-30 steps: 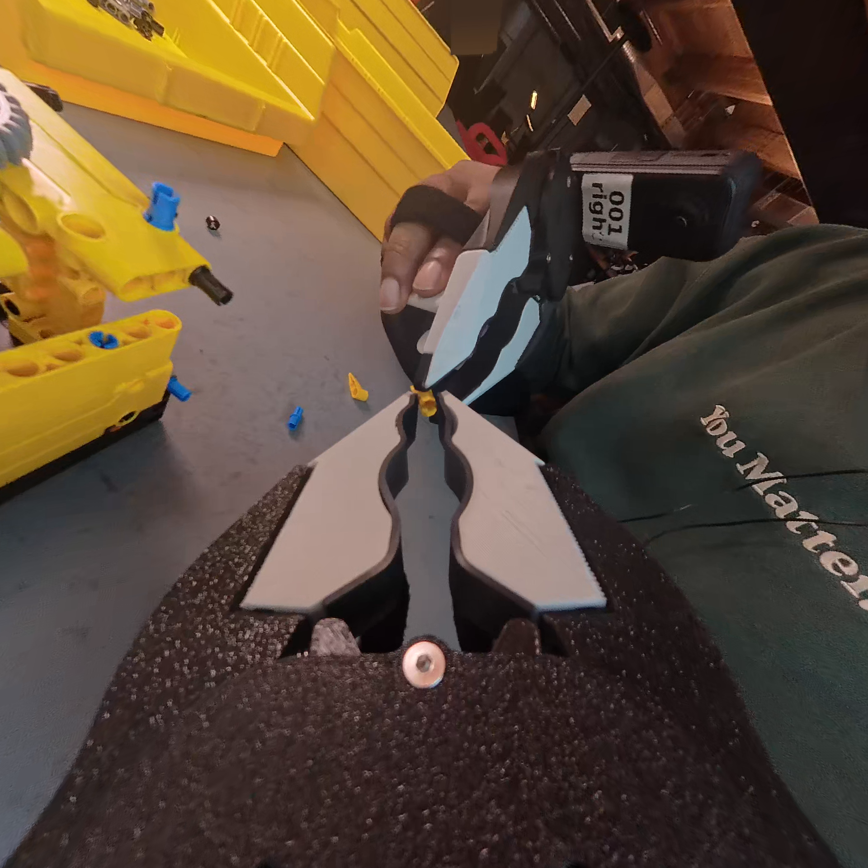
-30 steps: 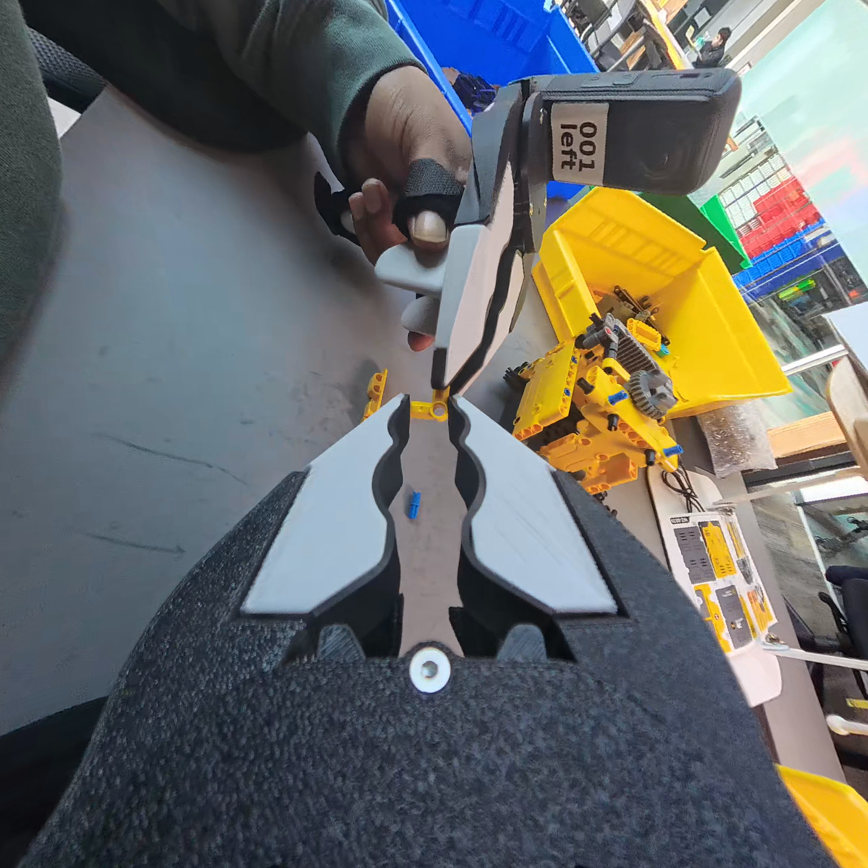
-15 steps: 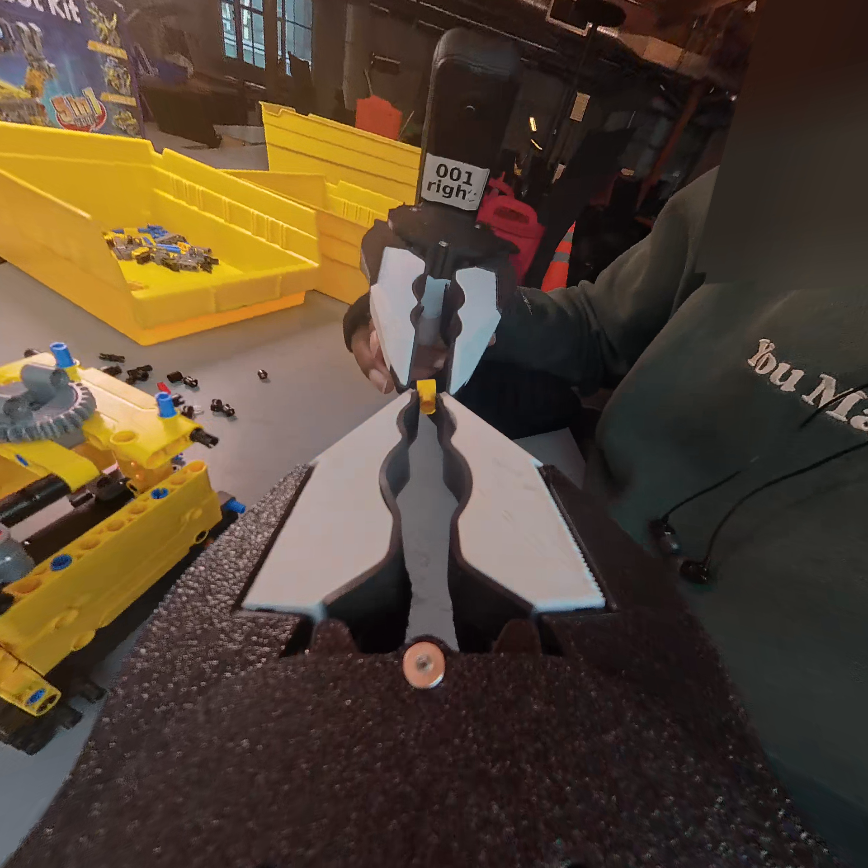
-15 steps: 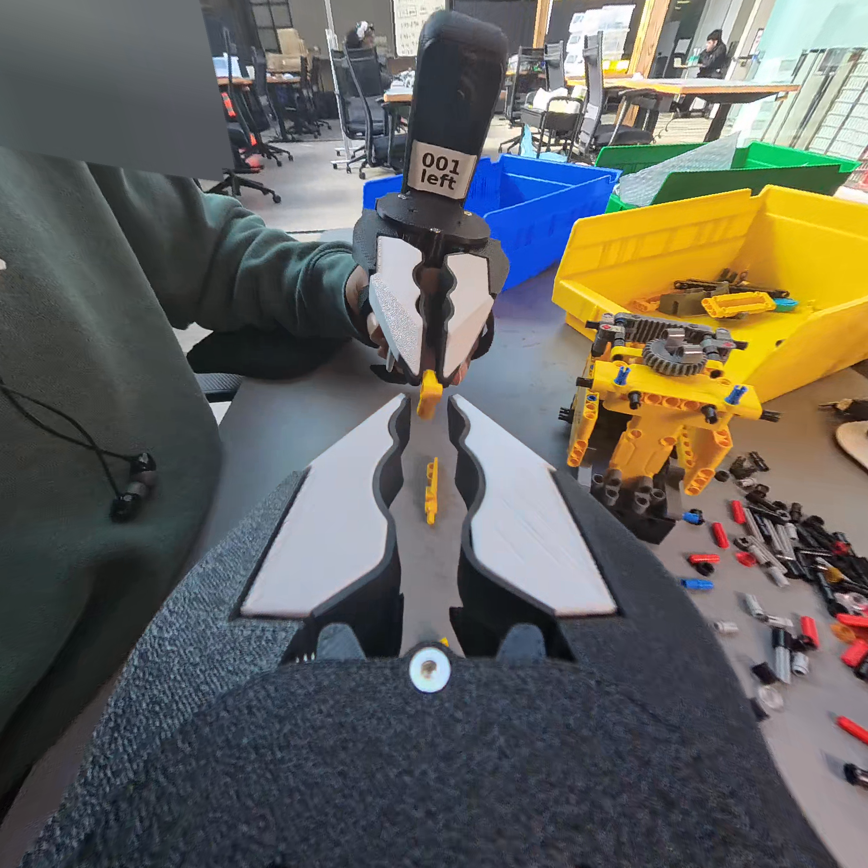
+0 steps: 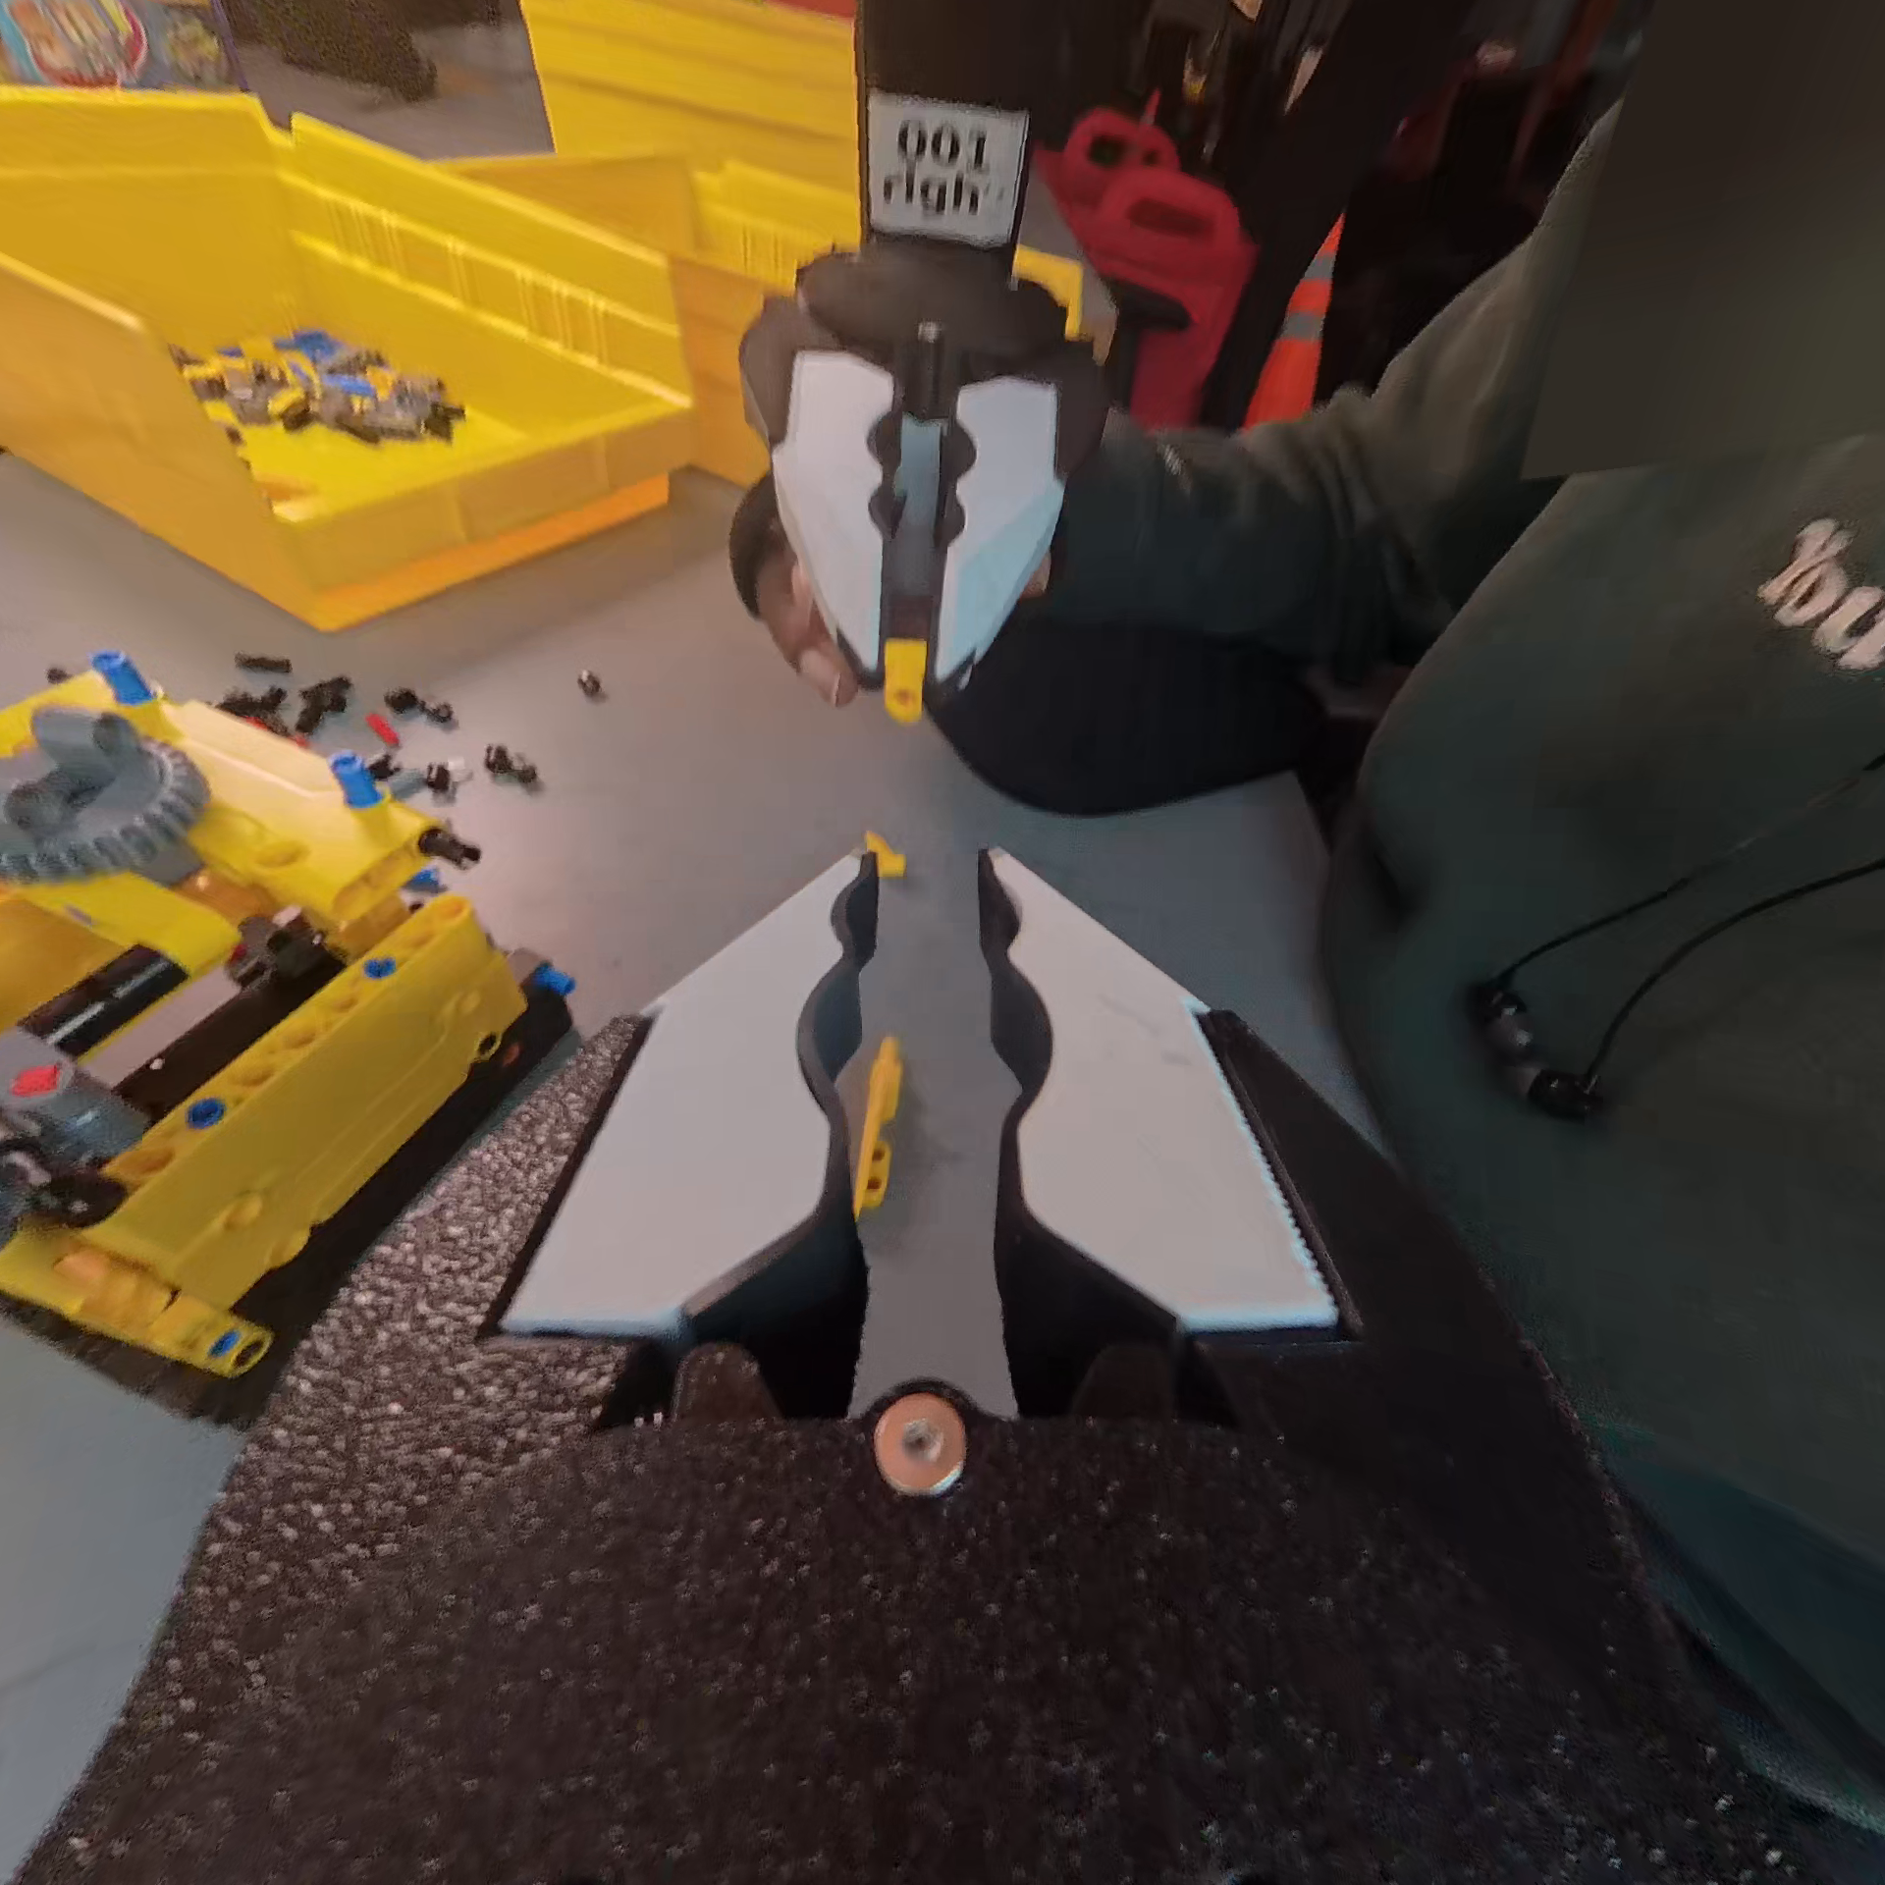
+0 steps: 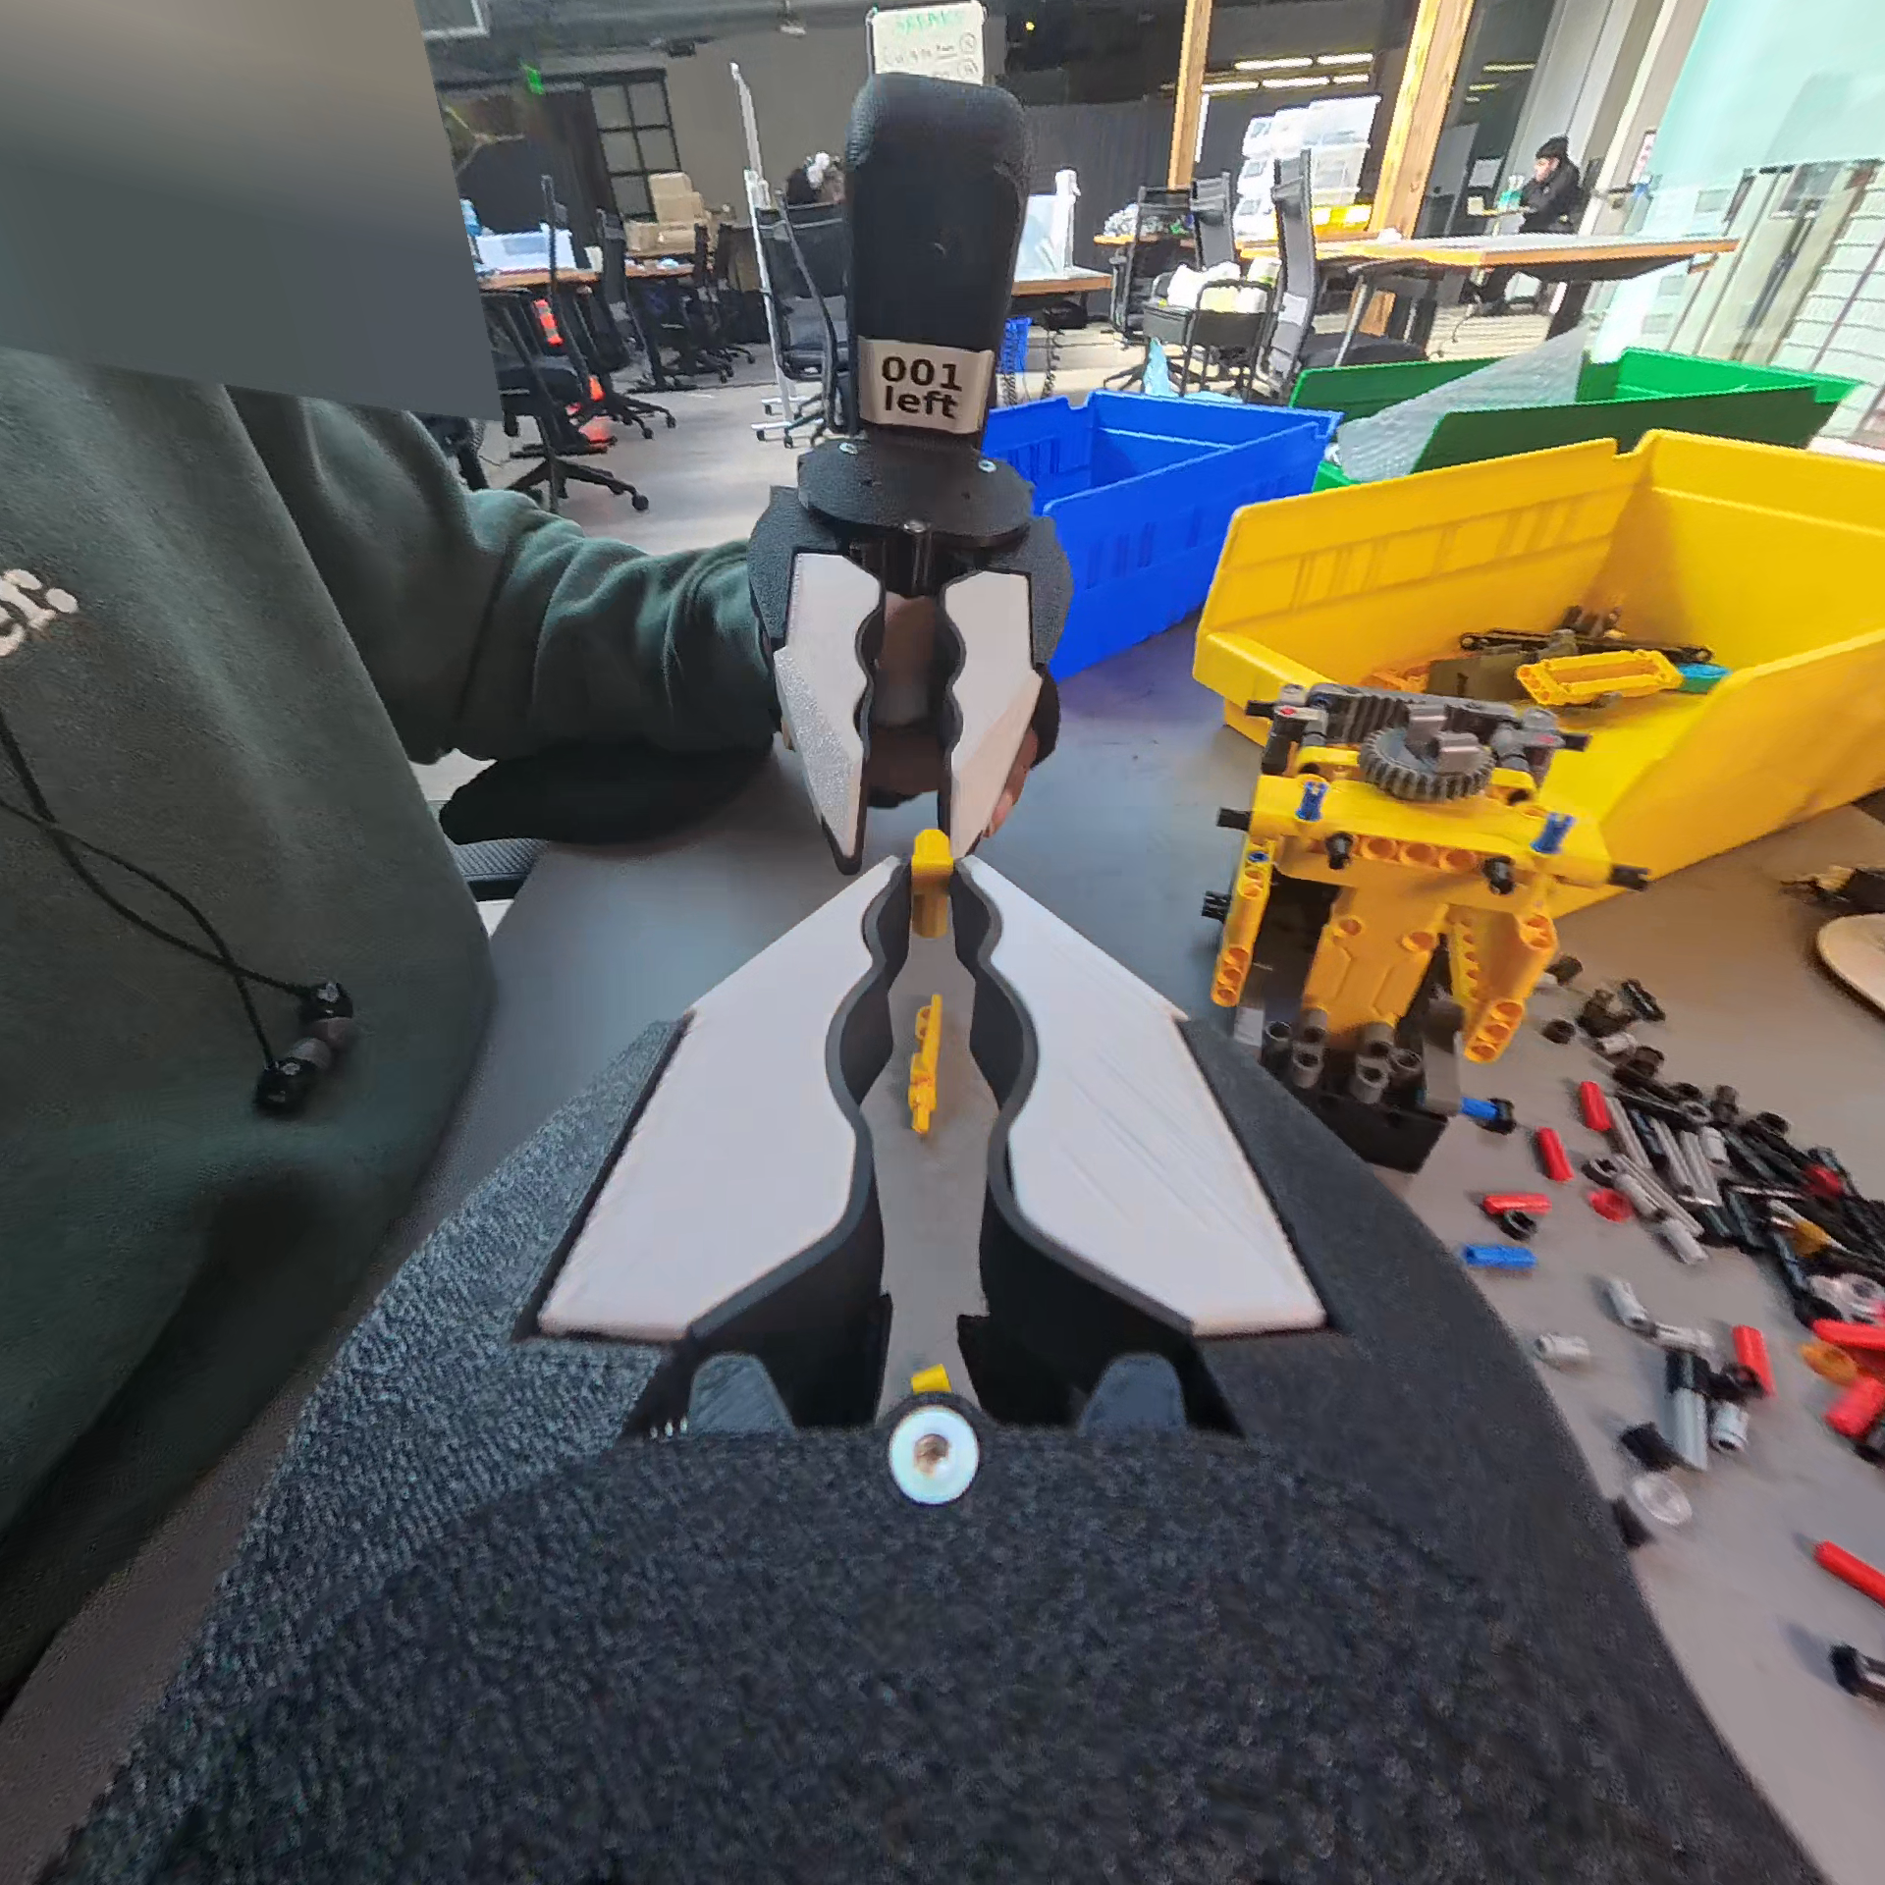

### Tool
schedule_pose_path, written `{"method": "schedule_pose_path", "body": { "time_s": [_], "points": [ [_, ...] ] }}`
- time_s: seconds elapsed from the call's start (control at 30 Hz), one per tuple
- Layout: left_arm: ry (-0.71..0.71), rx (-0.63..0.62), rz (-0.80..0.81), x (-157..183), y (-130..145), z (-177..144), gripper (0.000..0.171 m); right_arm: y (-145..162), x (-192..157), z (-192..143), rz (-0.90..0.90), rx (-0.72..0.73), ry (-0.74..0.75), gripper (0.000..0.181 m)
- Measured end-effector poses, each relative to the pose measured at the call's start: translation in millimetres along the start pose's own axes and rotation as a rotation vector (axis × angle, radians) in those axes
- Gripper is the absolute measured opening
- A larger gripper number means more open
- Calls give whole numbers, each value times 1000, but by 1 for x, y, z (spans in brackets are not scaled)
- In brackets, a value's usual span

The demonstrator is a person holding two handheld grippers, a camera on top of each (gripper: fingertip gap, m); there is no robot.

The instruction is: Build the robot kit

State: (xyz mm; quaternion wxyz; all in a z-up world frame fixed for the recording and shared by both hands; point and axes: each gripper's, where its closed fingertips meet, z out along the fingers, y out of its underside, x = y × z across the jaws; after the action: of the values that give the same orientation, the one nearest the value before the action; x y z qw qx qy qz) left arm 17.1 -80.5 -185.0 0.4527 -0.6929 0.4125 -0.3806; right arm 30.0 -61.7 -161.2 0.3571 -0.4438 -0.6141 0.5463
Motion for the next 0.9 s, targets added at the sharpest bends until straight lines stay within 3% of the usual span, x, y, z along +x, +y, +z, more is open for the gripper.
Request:
{"method": "schedule_pose_path", "body": {
  "time_s": [0.13,0.43,0.73,0.9],
  "points": [
    [-62,-232,27,-15,46,-5,19,7,15,-9,0,-29,53,7],
    [-76,-449,93,-12,86,20,18,32,8,-2,-33,-156,13,7],
    [-122,-475,123,-15,86,23,6,35,9,-1,-24,-168,13,7],
    [-47,-324,16,-7,61,23,6,25,12,-5,-14,-126,36,7]
  ]
}}
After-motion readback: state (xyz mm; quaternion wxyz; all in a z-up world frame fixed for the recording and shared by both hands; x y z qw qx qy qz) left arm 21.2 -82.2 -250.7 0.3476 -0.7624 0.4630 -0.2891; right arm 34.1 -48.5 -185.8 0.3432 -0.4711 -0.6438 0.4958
